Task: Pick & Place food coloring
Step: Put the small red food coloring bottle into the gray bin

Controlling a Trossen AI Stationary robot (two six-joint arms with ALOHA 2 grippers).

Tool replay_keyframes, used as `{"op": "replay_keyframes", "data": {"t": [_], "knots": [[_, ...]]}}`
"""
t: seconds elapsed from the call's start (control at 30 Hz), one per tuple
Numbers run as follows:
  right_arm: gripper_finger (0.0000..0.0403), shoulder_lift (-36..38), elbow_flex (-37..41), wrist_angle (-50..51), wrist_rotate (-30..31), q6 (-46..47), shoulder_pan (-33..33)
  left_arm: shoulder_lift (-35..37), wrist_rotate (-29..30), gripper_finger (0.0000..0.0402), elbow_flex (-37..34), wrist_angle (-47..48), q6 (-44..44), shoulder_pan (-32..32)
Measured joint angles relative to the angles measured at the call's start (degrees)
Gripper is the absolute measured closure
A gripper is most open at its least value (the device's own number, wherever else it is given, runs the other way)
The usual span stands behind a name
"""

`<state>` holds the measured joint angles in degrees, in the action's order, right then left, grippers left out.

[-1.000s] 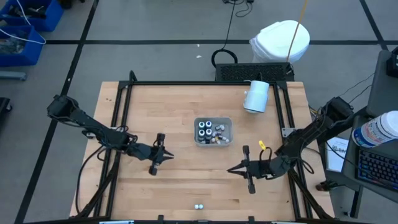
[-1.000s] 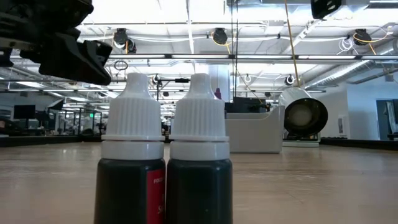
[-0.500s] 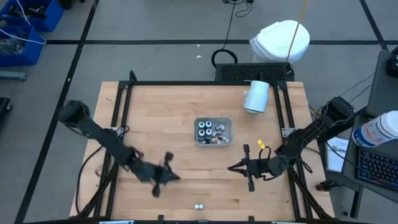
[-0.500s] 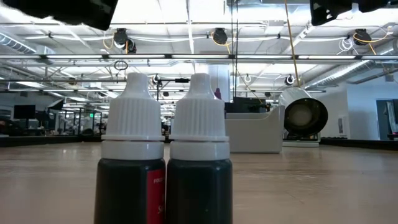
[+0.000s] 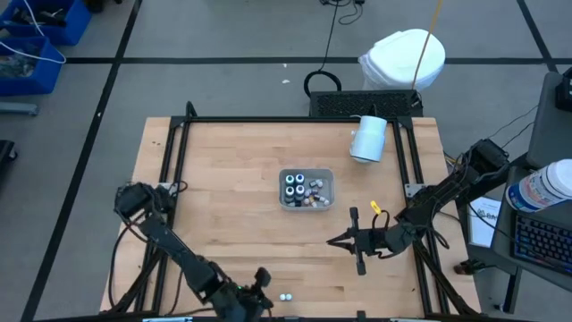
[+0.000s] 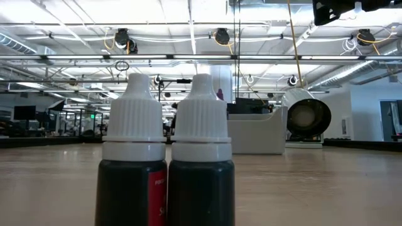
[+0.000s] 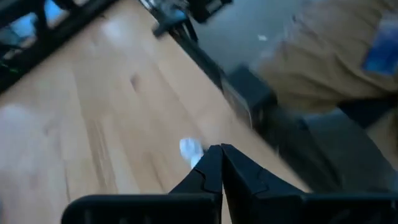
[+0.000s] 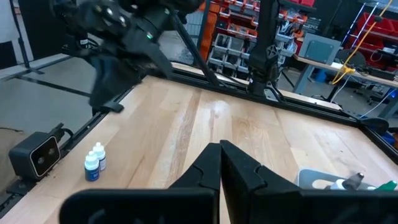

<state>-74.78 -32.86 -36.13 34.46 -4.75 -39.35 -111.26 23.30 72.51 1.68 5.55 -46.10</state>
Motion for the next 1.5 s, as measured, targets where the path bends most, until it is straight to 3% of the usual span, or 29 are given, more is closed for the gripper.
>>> {"op": "replay_keyframes", "data": {"t": [0.2,0.47,0.77,1.5], "knots": [[0.0403,0.0,0.0,0.7,0.0,1.0,-0.1,-2.6,7.3,0.0353,6.5,-1.4,-10.5,-0.2],[0.0403,0.0,0.0,5.6,-0.2,2.1,-1.9,-5.5,5.3,0.0265,9.0,-0.1,-19.5,0.3],[0.0403,0.0,0.0,7.7,-0.2,1.4,-2.5,-6.0,2.3,0.0172,6.7,0.0,-23.5,2.4],[0.0403,0.0,0.0,8.6,-0.2,2.0,-2.5,-6.4,2.2,0.0158,1.4,-1.8,-29.4,3.0]]}}
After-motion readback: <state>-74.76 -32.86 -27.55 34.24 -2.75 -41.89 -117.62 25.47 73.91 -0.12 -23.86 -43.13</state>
